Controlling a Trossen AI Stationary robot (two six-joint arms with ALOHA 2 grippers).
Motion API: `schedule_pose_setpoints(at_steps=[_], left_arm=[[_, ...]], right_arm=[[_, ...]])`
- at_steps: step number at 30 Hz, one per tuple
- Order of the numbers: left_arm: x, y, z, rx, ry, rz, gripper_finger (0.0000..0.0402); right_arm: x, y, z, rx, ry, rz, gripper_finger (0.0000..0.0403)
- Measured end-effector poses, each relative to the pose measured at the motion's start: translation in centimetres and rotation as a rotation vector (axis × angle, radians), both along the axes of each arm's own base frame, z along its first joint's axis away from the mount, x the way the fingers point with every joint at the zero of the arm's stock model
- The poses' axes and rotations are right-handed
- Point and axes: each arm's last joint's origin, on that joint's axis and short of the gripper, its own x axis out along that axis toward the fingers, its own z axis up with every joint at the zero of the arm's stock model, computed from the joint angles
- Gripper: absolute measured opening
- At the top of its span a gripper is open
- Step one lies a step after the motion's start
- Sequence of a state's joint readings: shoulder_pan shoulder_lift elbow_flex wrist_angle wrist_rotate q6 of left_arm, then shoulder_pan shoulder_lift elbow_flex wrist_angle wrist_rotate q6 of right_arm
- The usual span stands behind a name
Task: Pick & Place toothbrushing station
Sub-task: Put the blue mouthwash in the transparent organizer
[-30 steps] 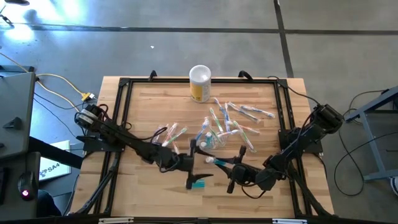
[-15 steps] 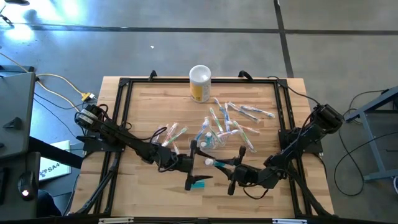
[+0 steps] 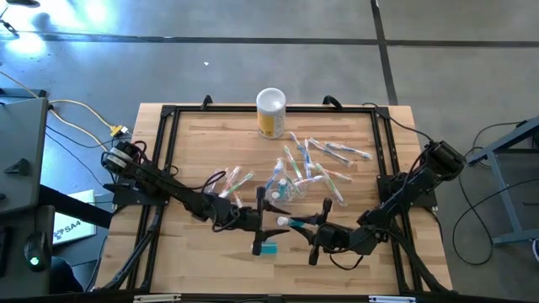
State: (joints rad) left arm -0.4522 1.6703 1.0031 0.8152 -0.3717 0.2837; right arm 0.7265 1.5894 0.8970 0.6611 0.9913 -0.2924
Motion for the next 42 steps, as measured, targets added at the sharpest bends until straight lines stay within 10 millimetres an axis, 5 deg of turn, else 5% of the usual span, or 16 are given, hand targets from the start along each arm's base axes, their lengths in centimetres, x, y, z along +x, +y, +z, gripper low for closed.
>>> schedule_pose_setpoints(at_steps=[11, 21, 31, 42], left_arm=[[0.0, 0.0, 0.2, -0.004, -0.018, -0.004, 0.0066], [0.0, -0.1, -0.3, 0.026, 0.035, -0.032, 0.0066], [-1.8, 0.8, 0.1, -0.008, 0.272, -0.016, 0.0065], [-2.0, 0.8, -0.6, -0.051, 0.351, -0.041, 0.0065]], right_arm=[[0.0, 0.0, -0.1, -0.001, 0.005, 0.002, 0.0059], [-0.2, 0.2, -0.6, 0.004, 0.038, 0.004, 0.0118], [-1.5, 1.2, -0.8, 0.005, 0.041, -0.073, 0.0172], [1.9, -1.9, -0.7, 0.219, 0.024, 0.154, 0.0179]])
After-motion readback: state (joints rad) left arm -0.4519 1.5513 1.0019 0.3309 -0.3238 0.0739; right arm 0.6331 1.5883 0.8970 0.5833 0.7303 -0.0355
